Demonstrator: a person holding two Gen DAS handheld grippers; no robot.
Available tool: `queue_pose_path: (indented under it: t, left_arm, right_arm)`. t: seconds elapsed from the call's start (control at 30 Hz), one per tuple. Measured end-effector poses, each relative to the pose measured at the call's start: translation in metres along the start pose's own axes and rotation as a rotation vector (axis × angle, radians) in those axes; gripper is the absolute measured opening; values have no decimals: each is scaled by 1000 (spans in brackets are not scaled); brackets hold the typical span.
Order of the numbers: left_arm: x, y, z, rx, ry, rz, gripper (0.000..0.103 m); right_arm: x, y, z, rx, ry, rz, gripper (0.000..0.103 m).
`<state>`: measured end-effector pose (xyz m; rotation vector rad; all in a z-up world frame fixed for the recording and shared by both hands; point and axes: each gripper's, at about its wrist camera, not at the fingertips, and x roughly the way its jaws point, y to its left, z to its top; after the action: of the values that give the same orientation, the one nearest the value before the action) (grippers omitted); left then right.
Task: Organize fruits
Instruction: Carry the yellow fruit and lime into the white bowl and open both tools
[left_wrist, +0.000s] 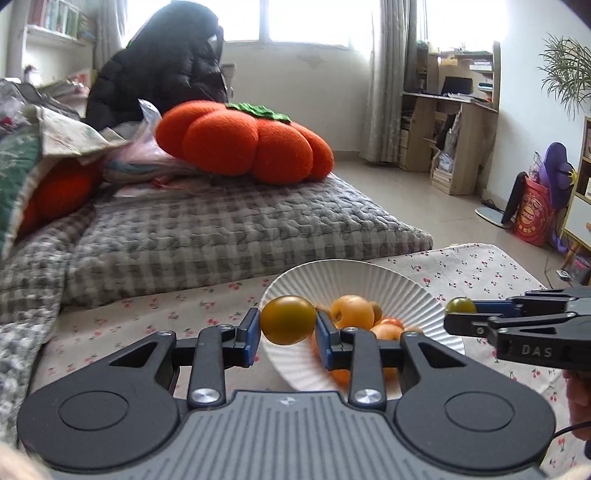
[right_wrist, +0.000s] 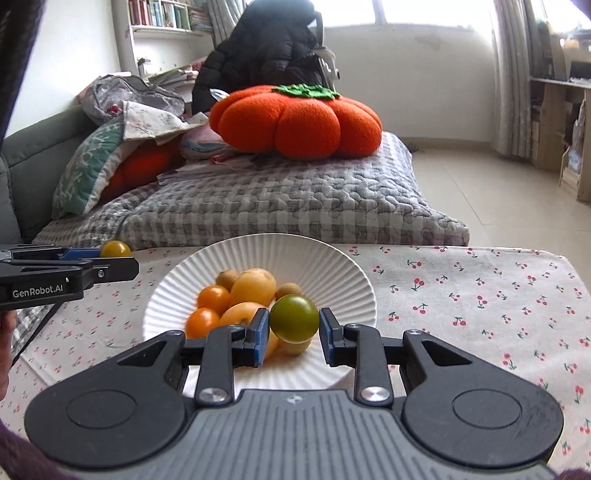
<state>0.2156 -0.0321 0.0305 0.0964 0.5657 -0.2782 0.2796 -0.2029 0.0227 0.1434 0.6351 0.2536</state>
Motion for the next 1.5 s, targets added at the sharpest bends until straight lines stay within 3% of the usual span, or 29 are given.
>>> queue_pose_path:
  t: [0.17, 0.33, 0.7, 1.2, 1.5]
  left_arm:
    - [24, -2, 23, -17, 14, -64, 20]
    - [62, -10, 41, -19, 68, -118, 20]
    - [107, -7, 40, -77, 154, -150, 20]
    - [107, 4, 29, -115, 161, -162, 21]
    - [87, 14, 24, -152, 145, -164, 21]
  right_arm:
    - [19, -20, 10, 106, 26, 40, 26]
    - [39, -26, 9, 133, 54, 46, 26]
    - [50, -34, 6, 139, 67, 89, 26]
    - [58, -41, 7, 214, 63, 124, 29]
    - [42, -39, 9, 247, 27, 133, 29]
